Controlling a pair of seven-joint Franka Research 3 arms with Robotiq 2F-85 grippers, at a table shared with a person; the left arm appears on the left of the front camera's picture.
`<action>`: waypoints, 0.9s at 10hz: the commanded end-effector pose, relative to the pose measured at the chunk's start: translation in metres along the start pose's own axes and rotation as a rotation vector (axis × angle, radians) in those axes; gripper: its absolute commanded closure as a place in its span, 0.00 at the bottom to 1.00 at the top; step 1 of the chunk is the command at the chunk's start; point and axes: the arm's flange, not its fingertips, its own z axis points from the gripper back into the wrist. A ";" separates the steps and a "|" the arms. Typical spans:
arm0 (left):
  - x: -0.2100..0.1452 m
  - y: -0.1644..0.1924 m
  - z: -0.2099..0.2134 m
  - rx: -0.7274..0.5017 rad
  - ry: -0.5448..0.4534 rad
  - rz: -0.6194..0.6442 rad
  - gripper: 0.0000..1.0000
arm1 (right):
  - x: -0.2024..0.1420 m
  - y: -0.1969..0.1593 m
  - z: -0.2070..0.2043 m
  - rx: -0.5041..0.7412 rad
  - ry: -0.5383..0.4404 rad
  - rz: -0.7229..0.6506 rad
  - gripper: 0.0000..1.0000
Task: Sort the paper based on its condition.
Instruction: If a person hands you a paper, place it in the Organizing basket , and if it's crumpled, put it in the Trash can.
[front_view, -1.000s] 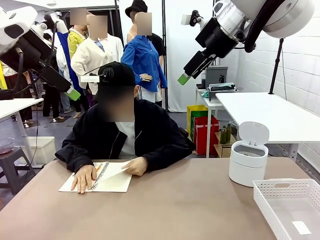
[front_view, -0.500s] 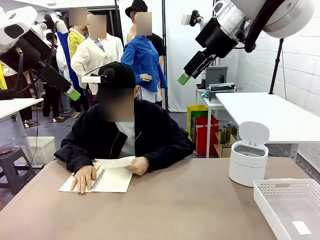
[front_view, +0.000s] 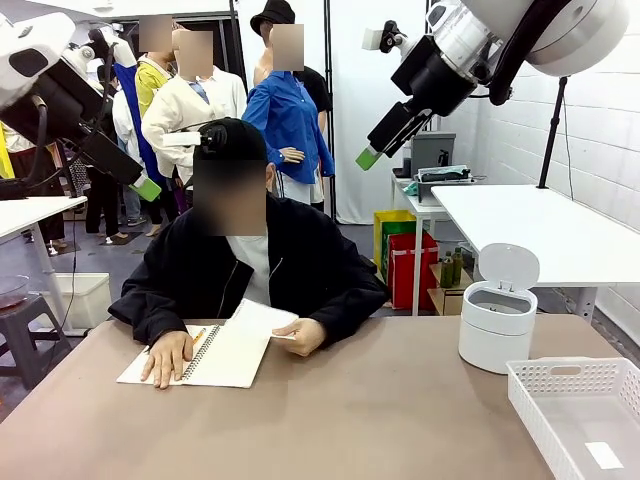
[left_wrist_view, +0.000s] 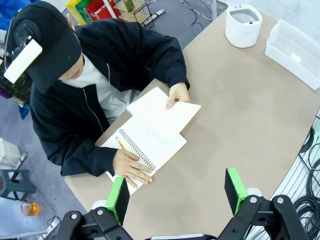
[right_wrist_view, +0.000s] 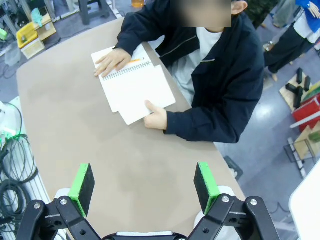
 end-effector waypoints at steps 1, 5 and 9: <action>-0.001 0.000 0.001 0.000 0.003 0.001 0.00 | 0.000 0.000 0.000 0.001 -0.001 -0.004 0.00; -0.001 0.000 0.001 0.000 0.003 0.001 0.00 | 0.000 0.000 0.000 0.001 -0.001 -0.004 0.00; -0.001 0.000 0.001 0.000 0.003 0.001 0.00 | 0.000 0.000 0.000 0.001 -0.001 -0.004 0.00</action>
